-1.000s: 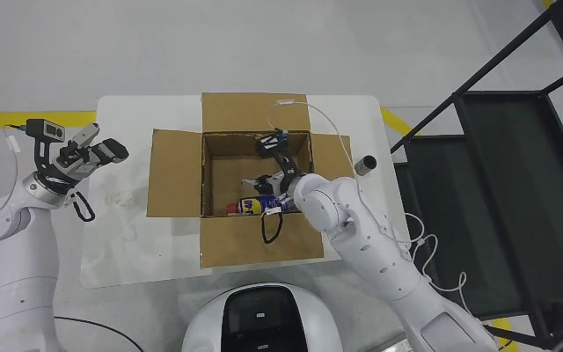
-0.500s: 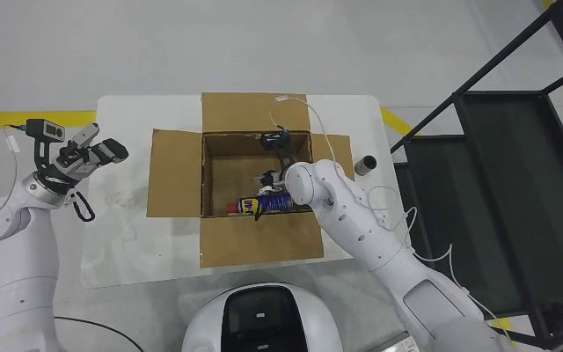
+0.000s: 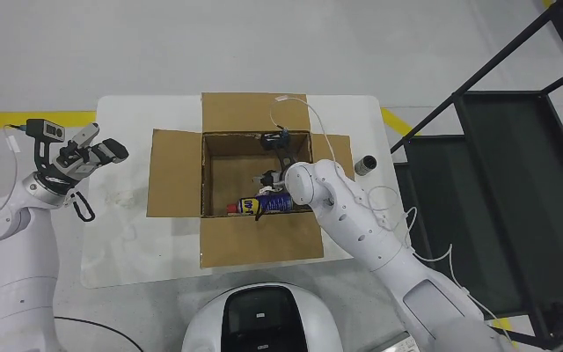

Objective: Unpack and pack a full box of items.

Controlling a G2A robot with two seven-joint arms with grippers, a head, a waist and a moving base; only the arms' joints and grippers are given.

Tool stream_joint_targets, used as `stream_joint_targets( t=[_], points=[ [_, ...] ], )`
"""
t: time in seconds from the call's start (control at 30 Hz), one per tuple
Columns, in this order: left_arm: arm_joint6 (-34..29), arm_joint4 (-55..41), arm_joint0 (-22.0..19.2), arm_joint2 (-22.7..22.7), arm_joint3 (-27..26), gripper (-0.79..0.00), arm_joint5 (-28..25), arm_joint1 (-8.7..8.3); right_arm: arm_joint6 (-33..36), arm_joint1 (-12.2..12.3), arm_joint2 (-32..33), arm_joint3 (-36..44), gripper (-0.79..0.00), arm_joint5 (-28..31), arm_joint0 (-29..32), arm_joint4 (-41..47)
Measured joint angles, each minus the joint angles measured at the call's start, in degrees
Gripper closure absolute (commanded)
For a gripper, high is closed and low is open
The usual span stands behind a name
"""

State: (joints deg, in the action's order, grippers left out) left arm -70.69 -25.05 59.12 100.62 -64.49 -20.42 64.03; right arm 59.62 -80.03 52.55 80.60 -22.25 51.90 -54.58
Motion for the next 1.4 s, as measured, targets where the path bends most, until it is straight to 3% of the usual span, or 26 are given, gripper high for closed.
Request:
stream_joint_targets(
  t=[0.47, 0.93, 1.17, 1.3, 1.4],
  points=[
    [0.00, 0.00, 0.00, 0.00, 0.00, -0.785, 0.00, 0.00, -7.00, -4.19, -7.54, -18.25, -0.785, 1.97, -7.34, 2.97],
    [0.00, 0.00, 0.00, 0.00, 0.00, -0.785, 0.00, 0.00, -10.79, -6.59, -8.16, -27.50, -0.779, 2.95, -10.10, 6.32],
    [0.00, 0.00, 0.00, 0.00, 0.00, -0.785, 0.00, 0.00, -11.77, -7.30, -8.09, -30.84, -0.708, 3.91, -10.81, 6.89],
    [0.00, 0.00, 0.00, 0.00, 0.00, -0.785, 0.00, 0.00, -12.42, -7.70, -7.99, -32.34, -0.576, 4.25, -11.12, 7.35],
    [0.00, 0.00, 0.00, 0.00, 0.00, -0.785, 0.00, 0.00, -12.85, -8.00, -8.06, -33.43, -0.536, 4.36, -11.26, 7.41]
  ],
)
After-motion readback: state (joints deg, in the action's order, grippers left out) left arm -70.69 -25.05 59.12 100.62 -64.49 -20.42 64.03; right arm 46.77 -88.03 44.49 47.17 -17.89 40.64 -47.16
